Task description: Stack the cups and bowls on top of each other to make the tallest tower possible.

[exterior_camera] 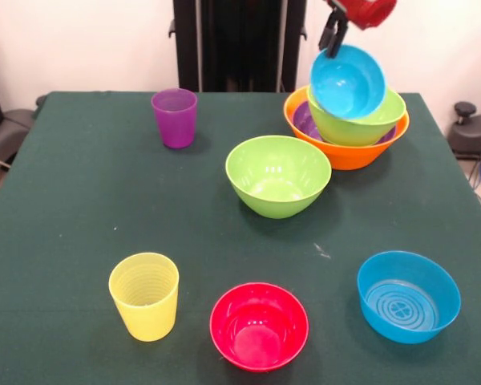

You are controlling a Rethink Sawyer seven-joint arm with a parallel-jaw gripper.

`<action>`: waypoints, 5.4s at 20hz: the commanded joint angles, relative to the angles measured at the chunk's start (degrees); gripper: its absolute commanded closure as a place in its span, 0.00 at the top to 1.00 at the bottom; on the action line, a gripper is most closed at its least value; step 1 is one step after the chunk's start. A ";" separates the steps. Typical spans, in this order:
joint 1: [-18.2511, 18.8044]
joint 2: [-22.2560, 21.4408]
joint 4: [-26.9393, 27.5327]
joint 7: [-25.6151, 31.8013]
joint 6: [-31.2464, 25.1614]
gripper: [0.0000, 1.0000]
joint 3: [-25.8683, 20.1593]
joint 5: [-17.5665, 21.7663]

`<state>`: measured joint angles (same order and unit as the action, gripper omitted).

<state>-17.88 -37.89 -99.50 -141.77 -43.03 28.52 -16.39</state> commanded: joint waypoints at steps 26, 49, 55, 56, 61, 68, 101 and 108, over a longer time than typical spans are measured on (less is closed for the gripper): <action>-2.50 -1.25 1.52 -2.48 -3.81 0.00 -4.57 2.46; -1.36 -1.55 -7.40 -2.25 7.60 0.00 -6.97 2.86; -0.43 -2.40 -10.45 -1.29 10.85 0.00 -7.97 2.88; -0.14 -2.63 -10.90 -0.98 11.16 0.00 -8.14 2.94; 0.38 -4.24 -11.48 0.03 9.52 0.00 -7.72 3.58; -0.75 -3.89 -9.92 -1.50 7.63 1.00 -6.23 4.41; 1.17 1.34 -0.43 -1.65 2.88 1.00 -8.29 4.91; 2.20 4.24 0.93 -1.05 5.82 1.00 -9.16 4.79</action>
<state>-17.50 -39.08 -101.39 -141.77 -38.39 26.69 -14.94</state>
